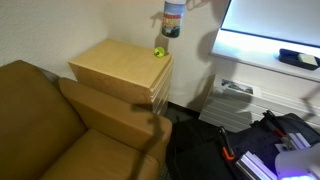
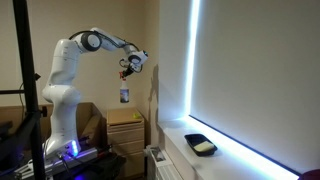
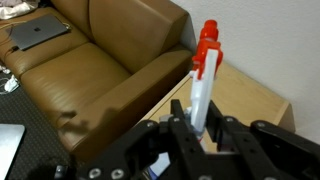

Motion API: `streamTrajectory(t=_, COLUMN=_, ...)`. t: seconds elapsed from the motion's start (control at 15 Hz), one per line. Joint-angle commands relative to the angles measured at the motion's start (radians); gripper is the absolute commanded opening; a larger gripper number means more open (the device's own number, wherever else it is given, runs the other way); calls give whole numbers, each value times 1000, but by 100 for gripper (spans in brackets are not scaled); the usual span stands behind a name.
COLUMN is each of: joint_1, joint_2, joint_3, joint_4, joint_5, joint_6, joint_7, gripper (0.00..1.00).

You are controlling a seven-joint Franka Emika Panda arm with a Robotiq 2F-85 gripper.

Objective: Pick up the spray bottle from the nightstand and place it on the windowsill

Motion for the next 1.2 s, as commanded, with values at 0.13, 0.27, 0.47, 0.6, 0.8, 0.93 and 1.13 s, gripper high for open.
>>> streamTrajectory(t=0.13, joint_1=-133, joint_2=-196, joint_3=-121, joint_4=-171, joint_5=15, joint_6=-61, joint_7=21, gripper=7)
streamTrajectory(t=0.27, joint_1=-184, joint_2=-243, joint_3=-175, joint_4=-231, joint_5=16, joint_6=-41, joint_7=29, gripper=7)
streamTrajectory(t=0.47, joint_1=-268, joint_2=-287, joint_3=-260, joint_4=-311, joint_5=-2, joint_6=-7, joint_7=12, gripper=7)
streamTrajectory(t=0.6, joint_1=-329, joint_2=-297, joint_3=-320, joint_4=-352, joint_5=10, joint_6=16, joint_7=-23, gripper=7)
streamTrajectory(t=0.8, joint_1=-352, joint_2=-261, joint_3=-343, joint_4=-329, joint_5=7, joint_6=-14, joint_7=-33, gripper=26)
streamTrajectory(t=0.93, joint_1=-375, joint_2=-272, joint_3=-364, joint_4=-352, joint_5=13, joint_6=-15, joint_7=-48, gripper=26)
streamTrajectory(t=1.13, joint_1=-366, joint_2=-204, joint_3=-350, joint_4=-332, joint_5=42, joint_6=71, joint_7=-40, gripper=7)
